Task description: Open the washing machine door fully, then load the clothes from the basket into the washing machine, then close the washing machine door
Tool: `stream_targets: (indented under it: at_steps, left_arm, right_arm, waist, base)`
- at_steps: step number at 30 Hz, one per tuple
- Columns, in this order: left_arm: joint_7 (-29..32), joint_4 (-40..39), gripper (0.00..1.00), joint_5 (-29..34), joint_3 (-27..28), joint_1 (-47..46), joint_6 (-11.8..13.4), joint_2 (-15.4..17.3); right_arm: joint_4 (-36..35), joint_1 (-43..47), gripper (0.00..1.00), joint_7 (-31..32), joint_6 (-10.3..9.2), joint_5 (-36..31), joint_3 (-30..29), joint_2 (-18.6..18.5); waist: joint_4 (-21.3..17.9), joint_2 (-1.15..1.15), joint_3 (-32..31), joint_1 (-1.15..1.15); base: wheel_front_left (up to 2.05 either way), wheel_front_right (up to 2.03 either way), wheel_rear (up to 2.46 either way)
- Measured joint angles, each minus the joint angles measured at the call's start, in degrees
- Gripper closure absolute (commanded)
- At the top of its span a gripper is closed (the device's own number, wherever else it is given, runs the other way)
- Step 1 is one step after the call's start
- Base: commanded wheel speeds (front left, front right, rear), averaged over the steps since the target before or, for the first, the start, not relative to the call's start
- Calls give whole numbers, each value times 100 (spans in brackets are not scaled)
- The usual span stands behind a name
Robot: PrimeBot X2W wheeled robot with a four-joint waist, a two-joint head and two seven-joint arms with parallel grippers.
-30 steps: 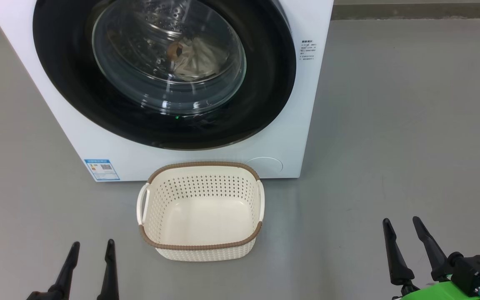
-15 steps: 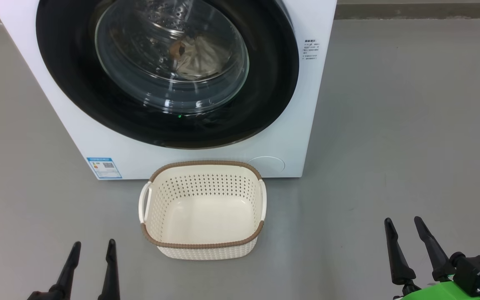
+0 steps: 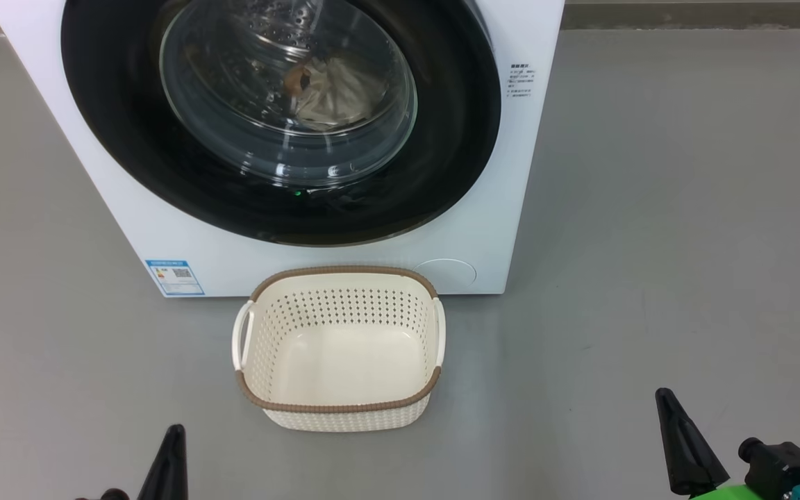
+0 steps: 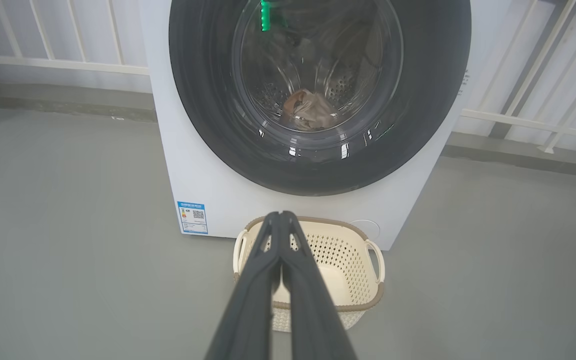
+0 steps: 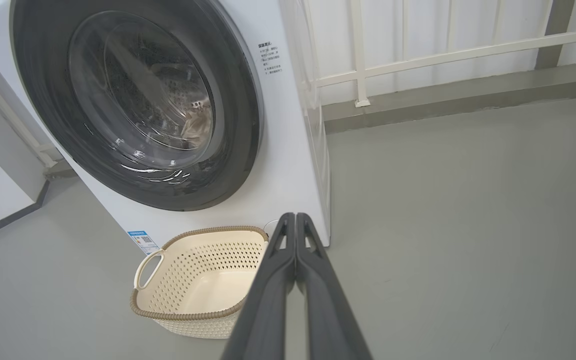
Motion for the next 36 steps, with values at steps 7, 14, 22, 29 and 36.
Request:
stream_targets:
  at_steps: [7, 14, 22, 29, 36]
  left_arm:
    - [101, 36, 100, -447, -4, -2, 0, 5]
    - [198, 105, 100, -940, -4, -9, 0, 14]
    - [302, 171, 100, -1467, -4, -60, 0, 41]
    - [404, 233, 100, -1914, -2, -140, 0, 53]
    - [498, 272, 100, -2397, 1, -171, 0, 66]
  right_arm:
    - [23, 8, 100, 110, 0, 428, -2, 0]
    - [59, 1, 100, 218, 0, 845, -4, -2]
    - [90, -3, 100, 341, 0, 1402, -9, -4]
    - [119, -17, 100, 448, -1, 1829, -22, -7]
    - [151, -122, 100, 570, -1, 2228, -37, -9]
  waist:
    - [-27, 0, -18, 3]
    - [-52, 0, -11, 2]
    - [-79, 0, -15, 1]
    - [-103, 0, -20, 1]
    - [-126, 0, -23, 1]
  base:
    - [0, 0, 0]
    - [0, 0, 0]
    - [0, 0, 0]
    - [0, 0, 0]
    - [0, 0, 0]
